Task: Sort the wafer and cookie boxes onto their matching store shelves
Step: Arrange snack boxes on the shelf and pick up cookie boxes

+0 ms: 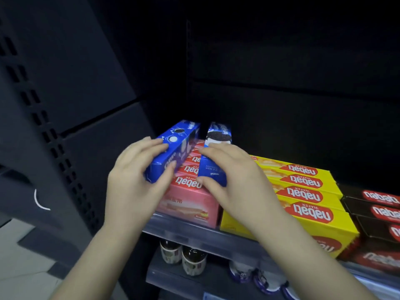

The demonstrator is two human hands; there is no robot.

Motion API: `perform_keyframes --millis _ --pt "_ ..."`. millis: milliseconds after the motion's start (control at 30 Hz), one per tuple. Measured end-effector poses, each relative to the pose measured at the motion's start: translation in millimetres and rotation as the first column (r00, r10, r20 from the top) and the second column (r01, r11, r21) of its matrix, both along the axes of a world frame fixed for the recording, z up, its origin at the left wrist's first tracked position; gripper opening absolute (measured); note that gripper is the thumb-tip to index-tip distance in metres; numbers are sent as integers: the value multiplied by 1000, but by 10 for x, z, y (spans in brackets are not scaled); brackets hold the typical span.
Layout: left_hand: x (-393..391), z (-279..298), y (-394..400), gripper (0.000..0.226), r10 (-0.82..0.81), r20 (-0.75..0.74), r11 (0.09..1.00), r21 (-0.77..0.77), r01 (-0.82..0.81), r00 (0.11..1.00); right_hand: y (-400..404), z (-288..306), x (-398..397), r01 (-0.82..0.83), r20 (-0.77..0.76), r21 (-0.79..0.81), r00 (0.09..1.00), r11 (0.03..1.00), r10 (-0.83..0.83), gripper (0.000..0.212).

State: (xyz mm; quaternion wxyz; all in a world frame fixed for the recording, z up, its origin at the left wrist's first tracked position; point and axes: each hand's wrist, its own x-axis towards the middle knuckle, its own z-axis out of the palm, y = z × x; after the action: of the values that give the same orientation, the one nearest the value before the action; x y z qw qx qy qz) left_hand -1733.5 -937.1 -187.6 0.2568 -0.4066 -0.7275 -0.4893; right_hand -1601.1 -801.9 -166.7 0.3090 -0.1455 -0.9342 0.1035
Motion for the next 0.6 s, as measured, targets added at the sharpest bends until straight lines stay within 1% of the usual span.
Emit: perform_keyframes --millis 67,100,167,233,300,333,367,400,433,500,600 --pt "176 -65 -75 32 -16 -62 1000 7 17 998 -122 -52 181 -17 -50 8 999 1000 17 50" --pt "253 -105 -117 35 -32 -69 999 14 33 997 -181 -95 247 -26 -59 -1 998 1000 26 50" --pt "328 -177 -181 45 -85 -21 996 36 85 996 -255 -165 292 -35 -73 -61 997 998 30 58" --pt "287 -221 -197 63 -187 120 979 103 175 975 -260 -222 227 -2 -81 -140 997 990 -9 70" --pt "259 -238 -202 76 -281 318 956 175 235 906 -272 -272 162 54 -91 -201 993 978 -74 77" --pt "280 -214 -209 73 -317 407 946 201 255 856 -292 -285 147 72 -112 -223 989 972 -99 77" --pt "314 -191 -216 67 -354 467 934 224 279 810 -319 -291 143 80 -137 -245 984 966 -116 74" --pt "350 -180 -224 60 -380 492 924 241 297 783 -345 -300 152 81 -159 -268 979 960 -127 72" --pt "381 -180 -232 56 -390 491 919 255 300 779 -374 -305 165 80 -169 -296 976 952 -135 74" --pt "408 -216 -239 56 -393 476 916 279 289 787 -409 -292 204 76 -168 -368 975 927 -147 83" --pt "425 -290 -229 61 -424 490 896 351 272 762 -416 -286 252 64 -194 -394 969 917 -151 82"
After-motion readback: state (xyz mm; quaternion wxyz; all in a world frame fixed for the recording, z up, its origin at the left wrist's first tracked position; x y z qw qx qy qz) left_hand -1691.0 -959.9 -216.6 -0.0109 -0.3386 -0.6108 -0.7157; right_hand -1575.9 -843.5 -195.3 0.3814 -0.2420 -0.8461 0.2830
